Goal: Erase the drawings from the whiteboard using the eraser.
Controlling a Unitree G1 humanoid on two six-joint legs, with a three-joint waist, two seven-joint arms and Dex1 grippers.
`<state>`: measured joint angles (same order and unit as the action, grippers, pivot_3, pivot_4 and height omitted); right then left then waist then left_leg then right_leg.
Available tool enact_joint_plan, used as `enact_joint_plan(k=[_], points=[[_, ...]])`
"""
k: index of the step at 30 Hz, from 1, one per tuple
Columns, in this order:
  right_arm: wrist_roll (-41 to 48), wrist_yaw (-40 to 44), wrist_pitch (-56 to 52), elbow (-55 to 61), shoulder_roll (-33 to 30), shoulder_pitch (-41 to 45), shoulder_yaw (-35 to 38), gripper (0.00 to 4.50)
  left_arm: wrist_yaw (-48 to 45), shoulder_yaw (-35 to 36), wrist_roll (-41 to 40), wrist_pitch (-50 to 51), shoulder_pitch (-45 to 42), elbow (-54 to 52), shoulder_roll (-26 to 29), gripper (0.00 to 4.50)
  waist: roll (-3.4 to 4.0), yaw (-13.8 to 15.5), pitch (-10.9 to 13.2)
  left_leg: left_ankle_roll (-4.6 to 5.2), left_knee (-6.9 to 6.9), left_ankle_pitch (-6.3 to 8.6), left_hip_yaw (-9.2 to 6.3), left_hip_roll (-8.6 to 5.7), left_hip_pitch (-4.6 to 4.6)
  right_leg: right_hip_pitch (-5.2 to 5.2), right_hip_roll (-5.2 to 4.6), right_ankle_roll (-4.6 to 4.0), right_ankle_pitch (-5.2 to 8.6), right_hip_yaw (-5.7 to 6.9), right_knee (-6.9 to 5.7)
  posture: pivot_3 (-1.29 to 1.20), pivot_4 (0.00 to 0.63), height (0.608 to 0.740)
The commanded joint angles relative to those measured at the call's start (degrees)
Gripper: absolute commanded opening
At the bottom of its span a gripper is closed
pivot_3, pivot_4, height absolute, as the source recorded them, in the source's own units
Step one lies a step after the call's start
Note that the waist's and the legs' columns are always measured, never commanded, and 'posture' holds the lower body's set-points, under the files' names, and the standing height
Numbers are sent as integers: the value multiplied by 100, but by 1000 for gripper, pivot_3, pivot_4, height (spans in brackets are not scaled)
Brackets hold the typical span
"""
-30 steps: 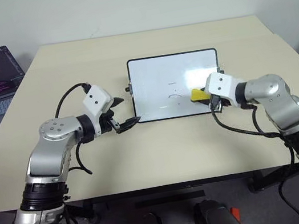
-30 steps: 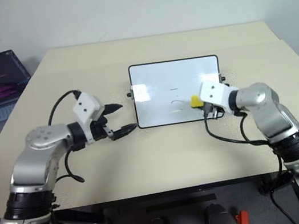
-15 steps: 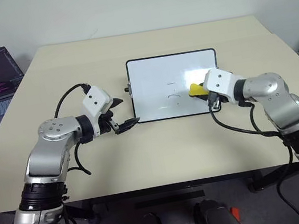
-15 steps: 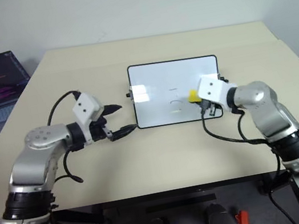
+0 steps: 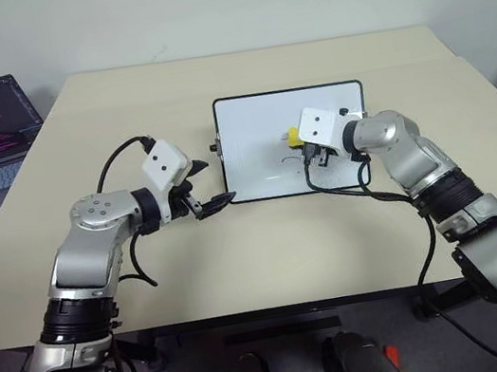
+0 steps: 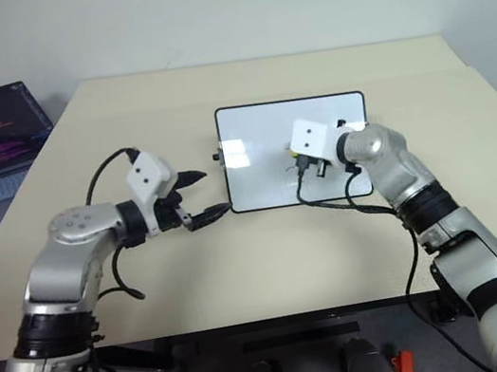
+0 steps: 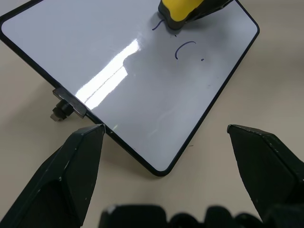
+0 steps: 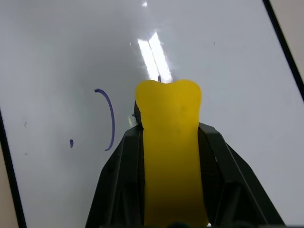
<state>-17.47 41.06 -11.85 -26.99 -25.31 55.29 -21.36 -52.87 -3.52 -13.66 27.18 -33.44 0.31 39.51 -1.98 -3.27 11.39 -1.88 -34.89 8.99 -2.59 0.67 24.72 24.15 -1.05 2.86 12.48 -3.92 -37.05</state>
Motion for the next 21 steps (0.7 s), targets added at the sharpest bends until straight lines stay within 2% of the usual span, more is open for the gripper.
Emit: enact_joint_plan(k=[1, 10, 21], points=[[-166, -82, 160, -269, 56, 313, -16, 1119, 60, 70, -10, -22, -26, -244, -9, 4500, 0, -2, 0, 0, 0, 0, 0, 0, 0, 0, 0, 0, 0, 0, 0, 0, 150, 740], [-424, -257, 233, -977, 602, 873, -215, 1118, 116, 60, -44, 29, 32, -350, -60, 4500, 0, -70, 0, 1, -3, -1, 0, 2, -11, -1, 3, -6, -3, -2, -16, 0, 150, 740], [-422, -212, 214, -963, 723, 867, -140, 1117, 128, 69, -34, -6, 21, -307, -96, 4500, 0, -68, 0, 1, -1, -1, -3, 2, -9, -1, 3, -5, -3, 0, -13, 0, 150, 740]])
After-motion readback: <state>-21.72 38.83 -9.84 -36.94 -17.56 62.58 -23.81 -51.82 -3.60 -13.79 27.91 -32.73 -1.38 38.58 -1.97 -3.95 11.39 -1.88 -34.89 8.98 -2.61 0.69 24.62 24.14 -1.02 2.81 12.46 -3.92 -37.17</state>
